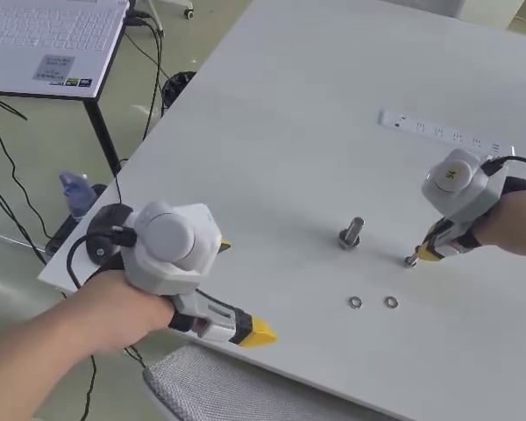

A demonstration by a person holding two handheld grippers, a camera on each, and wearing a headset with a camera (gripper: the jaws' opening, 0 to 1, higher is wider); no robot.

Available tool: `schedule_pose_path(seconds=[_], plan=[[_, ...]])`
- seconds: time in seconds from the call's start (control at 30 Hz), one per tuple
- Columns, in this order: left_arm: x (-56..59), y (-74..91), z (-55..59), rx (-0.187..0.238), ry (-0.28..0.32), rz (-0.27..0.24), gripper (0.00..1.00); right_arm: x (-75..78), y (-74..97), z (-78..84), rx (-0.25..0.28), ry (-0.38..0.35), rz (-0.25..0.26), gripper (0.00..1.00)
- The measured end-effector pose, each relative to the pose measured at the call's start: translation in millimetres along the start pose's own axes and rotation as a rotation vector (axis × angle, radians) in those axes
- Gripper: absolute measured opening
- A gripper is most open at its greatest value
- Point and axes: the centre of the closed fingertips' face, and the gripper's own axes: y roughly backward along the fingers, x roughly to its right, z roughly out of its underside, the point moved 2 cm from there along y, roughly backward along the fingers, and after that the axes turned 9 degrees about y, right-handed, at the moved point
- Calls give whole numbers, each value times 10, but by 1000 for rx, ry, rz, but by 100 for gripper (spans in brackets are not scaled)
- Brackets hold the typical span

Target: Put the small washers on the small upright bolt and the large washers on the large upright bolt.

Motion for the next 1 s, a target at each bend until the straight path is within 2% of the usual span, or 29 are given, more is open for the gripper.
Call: schedule_pose_path(seconds=[0.37,0.7,1.0], plan=[[-13,-11,31,-9,4,1,89,-27,-100,2,-10,2,-6,12],[-36,-27,68,-21,11,5,88,-29,-271,40,-16,-2,-9,12],[-61,-17,77,-20,15,3,88,-6,-312,47,-15,0,3,12]])
